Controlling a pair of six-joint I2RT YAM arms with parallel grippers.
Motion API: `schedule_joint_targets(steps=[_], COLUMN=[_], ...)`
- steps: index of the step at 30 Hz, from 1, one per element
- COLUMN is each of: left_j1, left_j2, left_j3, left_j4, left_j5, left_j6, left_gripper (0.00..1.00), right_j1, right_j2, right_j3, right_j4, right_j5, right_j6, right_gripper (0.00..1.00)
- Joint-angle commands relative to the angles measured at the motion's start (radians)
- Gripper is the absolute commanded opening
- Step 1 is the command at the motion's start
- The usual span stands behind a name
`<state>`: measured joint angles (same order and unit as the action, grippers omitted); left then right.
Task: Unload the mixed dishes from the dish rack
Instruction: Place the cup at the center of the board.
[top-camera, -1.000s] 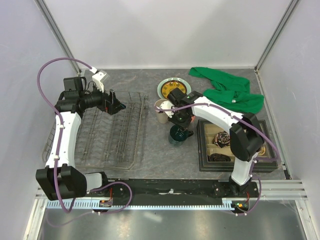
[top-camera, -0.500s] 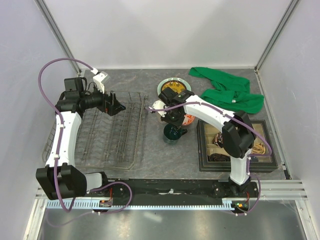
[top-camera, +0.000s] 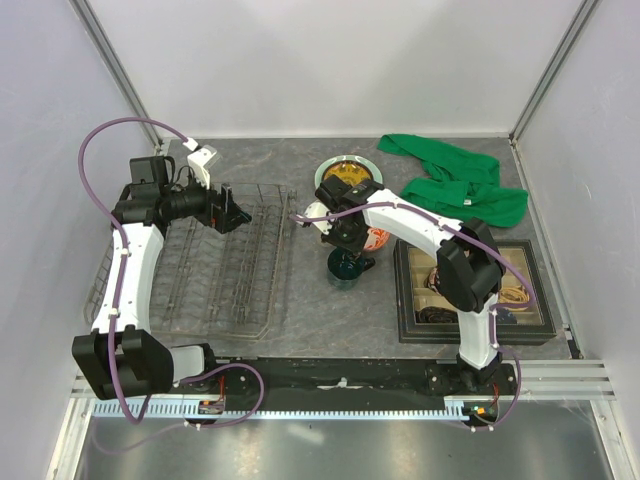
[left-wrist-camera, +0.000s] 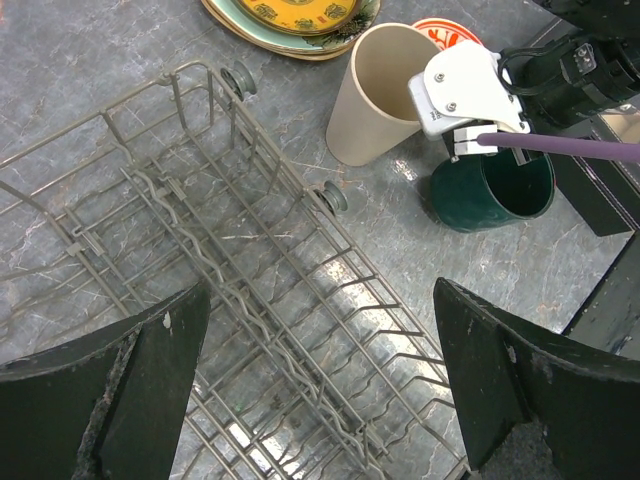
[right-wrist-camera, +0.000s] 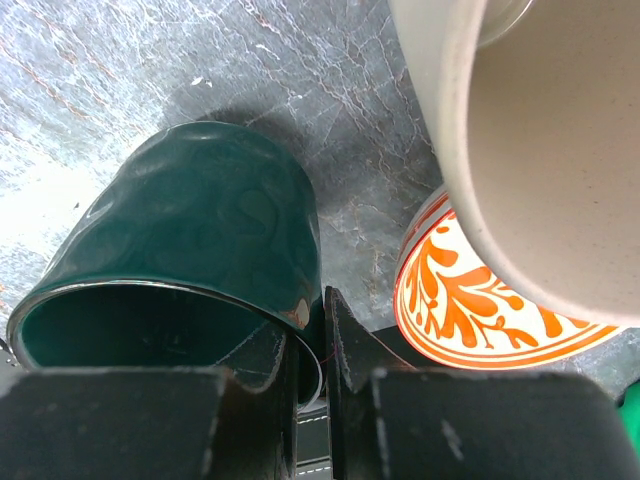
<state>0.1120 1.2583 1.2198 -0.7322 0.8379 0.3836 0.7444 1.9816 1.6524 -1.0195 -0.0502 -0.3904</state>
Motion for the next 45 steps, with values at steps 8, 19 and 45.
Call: schedule_joint_targets(steps=[8, 19, 45], left_j1=[0.006, 0.006, 0.006], left_j2=[-0.016, -0.02, -0.028], left_j3=[-0.006, -0.014, -0.016], left_j4=[-0.013, -0.013, -0.016], left_j5=[0.0, 0.0, 0.004], left_j6=[0.047, 0.051, 0.051], left_gripper=[0.99, 0.99, 0.98], right_j1=[0.009, 0.01, 0.019], right_j2=[0.016, 0.01, 0.005], right_j3=[0.052, 0.026, -0.025], right_j4=[-0.008, 0.012, 0.035], right_j5=[0.006, 0.018, 0.035], right_j6=[-0.007, 0.001, 0.002], right_gripper=[0.0, 0.08, 0.12])
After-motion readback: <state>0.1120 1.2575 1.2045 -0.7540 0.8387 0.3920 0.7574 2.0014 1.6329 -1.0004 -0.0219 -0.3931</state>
